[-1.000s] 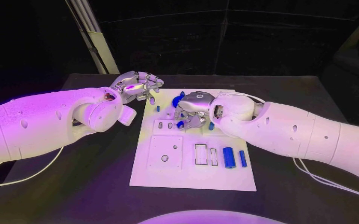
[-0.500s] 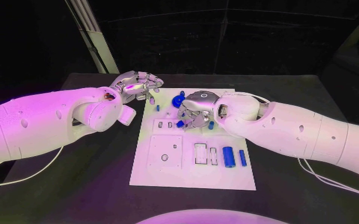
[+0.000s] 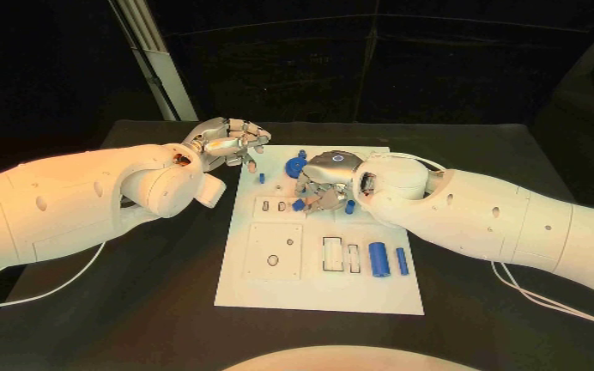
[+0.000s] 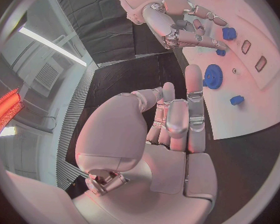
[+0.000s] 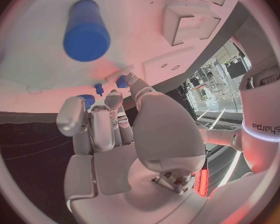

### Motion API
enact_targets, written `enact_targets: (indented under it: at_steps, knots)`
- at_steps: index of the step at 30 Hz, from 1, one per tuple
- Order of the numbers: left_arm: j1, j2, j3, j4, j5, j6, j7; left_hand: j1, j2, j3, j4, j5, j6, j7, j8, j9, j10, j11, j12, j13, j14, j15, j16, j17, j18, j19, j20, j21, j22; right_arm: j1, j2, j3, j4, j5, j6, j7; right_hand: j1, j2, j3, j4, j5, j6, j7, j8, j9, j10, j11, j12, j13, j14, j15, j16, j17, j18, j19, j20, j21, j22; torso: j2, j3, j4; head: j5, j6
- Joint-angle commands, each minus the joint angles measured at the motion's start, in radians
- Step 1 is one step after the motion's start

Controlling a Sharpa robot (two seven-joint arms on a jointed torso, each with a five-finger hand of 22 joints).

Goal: Assemble the parts on the task board

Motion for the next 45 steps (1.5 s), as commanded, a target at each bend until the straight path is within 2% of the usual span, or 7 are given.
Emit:
enact_targets:
  at_steps: [1, 20, 37, 40, 41, 43, 45]
  knots:
    - [0.001, 0.001, 0.0, -0.001, 0.004, 0.014, 0.002, -0.011, -0.002, 0.004, -0.004, -0.001, -0.004, 0.0, 0.007, -0.001, -0.009, -0.001, 0.007, -0.002, -0.005, 0.0, 0.009, 0.005, 0.013, 0.005, 0.001, -0.005, -0.001, 0.0, 0.004, 0.0, -0.001, 0.001, 0.028, 0.005, 0.011, 0.001, -0.003, -0.004, 0.001, 0.007, -0.001, 0.006, 0.002, 0.0, -0.005, 0.002, 0.002, 0.046, 0.002, -0.002, 0.001, -0.014, 0.001, 0.007, -0.002, 0.001, 0.0, 0.0, -0.0006, 0.0, -0.002]
    - [0.0, 0.003, 0.0, -0.005, 0.004, 0.019, -0.002, -0.012, -0.002, 0.006, -0.006, -0.001, -0.005, 0.001, 0.008, -0.002, -0.01, -0.001, 0.007, -0.002, -0.004, 0.0, 0.011, 0.007, 0.013, 0.006, 0.001, -0.004, 0.0, -0.007, 0.014, 0.0, -0.009, -0.003, 0.047, 0.008, 0.028, 0.012, 0.001, -0.012, -0.007, 0.024, -0.007, 0.013, 0.003, 0.005, -0.011, 0.005, 0.005, 0.047, -0.004, -0.001, 0.002, -0.014, 0.002, 0.003, -0.001, 0.003, 0.0, 0.0005, -0.0004, 0.0, -0.006]
    - [0.0, 0.005, 0.0, -0.008, 0.004, 0.022, -0.007, -0.013, -0.001, 0.011, -0.013, -0.001, -0.005, 0.001, 0.01, -0.002, -0.011, -0.001, 0.009, -0.004, -0.004, 0.0, 0.012, 0.006, 0.013, 0.006, 0.001, -0.003, 0.0, -0.01, 0.019, 0.0, -0.015, -0.026, 0.121, -0.022, 0.02, 0.011, -0.008, -0.008, -0.017, 0.041, -0.009, 0.021, 0.004, 0.001, -0.012, -0.005, -0.006, 0.044, -0.005, -0.006, -0.005, -0.014, -0.002, 0.001, -0.004, -0.002, 0.0, 0.0005, -0.001, 0.0, -0.012]
    - [0.0, 0.005, 0.0, -0.008, 0.004, 0.022, -0.007, -0.014, -0.001, 0.014, -0.017, -0.001, -0.006, 0.001, 0.011, -0.003, -0.012, -0.001, 0.009, -0.005, -0.004, 0.0, 0.012, 0.006, 0.013, 0.006, 0.001, -0.003, 0.0, -0.01, 0.018, 0.0, -0.014, -0.033, 0.102, -0.031, 0.023, 0.019, -0.006, -0.008, -0.015, 0.056, -0.011, 0.029, 0.006, 0.006, -0.014, -0.003, -0.005, 0.045, -0.006, -0.005, -0.002, -0.014, 0.0, -0.001, -0.003, 0.001, 0.0, 0.0003, -0.001, 0.0, -0.012]
    - [0.0, 0.005, 0.0, -0.008, 0.004, 0.022, -0.007, -0.014, -0.001, 0.014, -0.017, -0.001, -0.006, 0.001, 0.011, -0.003, -0.012, -0.001, 0.009, -0.005, -0.004, 0.0, 0.012, 0.006, 0.013, 0.006, 0.001, -0.003, 0.0, -0.01, 0.017, 0.0, -0.014, -0.037, 0.09, -0.035, 0.028, 0.027, -0.001, -0.009, -0.019, 0.064, -0.013, 0.033, 0.007, 0.01, -0.016, -0.002, -0.003, 0.046, -0.008, -0.003, -0.001, -0.015, 0.003, -0.002, -0.001, 0.005, -0.001, 0.0003, -0.001, 0.0, -0.013]
    - [0.0, 0.005, 0.0, -0.008, 0.004, 0.023, -0.007, -0.014, -0.001, 0.014, -0.017, -0.001, -0.006, 0.001, 0.011, -0.003, -0.012, -0.001, 0.009, -0.005, -0.004, 0.0, 0.012, 0.006, 0.013, 0.006, 0.001, -0.003, 0.0, -0.01, 0.016, 0.0, -0.013, -0.047, 0.049, -0.043, 0.046, 0.05, 0.021, -0.013, -0.053, 0.085, -0.02, 0.044, 0.009, 0.022, -0.022, 0.004, 0.005, 0.046, -0.014, -0.003, 0.0, -0.017, 0.011, -0.006, 0.005, 0.015, -0.001, 0.0003, -0.0011, -0.001, -0.013]
    - [-0.001, 0.005, 0.0, -0.008, 0.004, 0.023, -0.008, -0.014, -0.001, 0.015, -0.018, -0.001, -0.006, 0.001, 0.011, -0.003, -0.012, -0.001, 0.01, -0.006, -0.004, 0.0, 0.012, 0.006, 0.013, 0.006, 0.001, -0.003, 0.0, -0.011, 0.016, 0.0, -0.012, -0.051, 0.017, -0.047, 0.053, 0.06, 0.034, -0.016, -0.06, 0.098, -0.025, 0.052, 0.01, 0.031, -0.027, 0.012, 0.014, 0.047, -0.017, -0.003, 0.0, -0.018, 0.017, -0.009, 0.009, 0.024, -0.001, 0.0003, -0.0008, -0.001, -0.013]
